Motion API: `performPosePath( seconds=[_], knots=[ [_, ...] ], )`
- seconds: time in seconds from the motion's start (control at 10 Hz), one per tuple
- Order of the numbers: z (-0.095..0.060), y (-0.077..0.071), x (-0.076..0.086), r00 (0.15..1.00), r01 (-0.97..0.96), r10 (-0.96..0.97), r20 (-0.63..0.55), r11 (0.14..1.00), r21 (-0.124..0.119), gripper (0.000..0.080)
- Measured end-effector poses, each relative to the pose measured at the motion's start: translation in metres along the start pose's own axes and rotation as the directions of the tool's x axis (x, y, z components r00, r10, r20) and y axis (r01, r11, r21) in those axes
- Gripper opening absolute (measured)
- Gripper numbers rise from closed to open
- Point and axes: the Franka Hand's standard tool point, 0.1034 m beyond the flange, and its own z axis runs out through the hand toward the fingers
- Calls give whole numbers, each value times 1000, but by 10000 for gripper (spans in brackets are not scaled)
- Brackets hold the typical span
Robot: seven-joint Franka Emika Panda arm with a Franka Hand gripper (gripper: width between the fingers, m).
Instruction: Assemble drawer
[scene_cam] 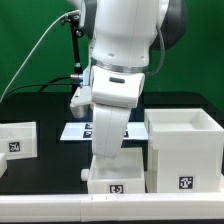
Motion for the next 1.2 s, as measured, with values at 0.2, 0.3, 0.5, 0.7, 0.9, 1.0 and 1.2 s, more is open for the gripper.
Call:
performPosePath(
  seconds=[0.2, 0.3, 0.5, 0.7, 0.9, 1.0, 1.2],
  knots=[
    [0, 0, 0, 1000, 0, 0, 0, 1000, 0, 38],
    [0, 0, 0, 1000, 0, 0, 0, 1000, 0, 38],
    [0, 0, 0, 1000, 0, 0, 0, 1000, 0, 38],
    [0, 0, 0, 1000, 0, 0, 0, 1000, 0, 38],
    [0, 0, 0, 1000, 1, -1, 0, 1000, 0, 38],
    [-2, 4, -2, 1000, 23, -23, -7, 1000, -18, 38],
    [-4, 8, 3, 999, 29, -29, -16, 999, -39, 38]
  ],
)
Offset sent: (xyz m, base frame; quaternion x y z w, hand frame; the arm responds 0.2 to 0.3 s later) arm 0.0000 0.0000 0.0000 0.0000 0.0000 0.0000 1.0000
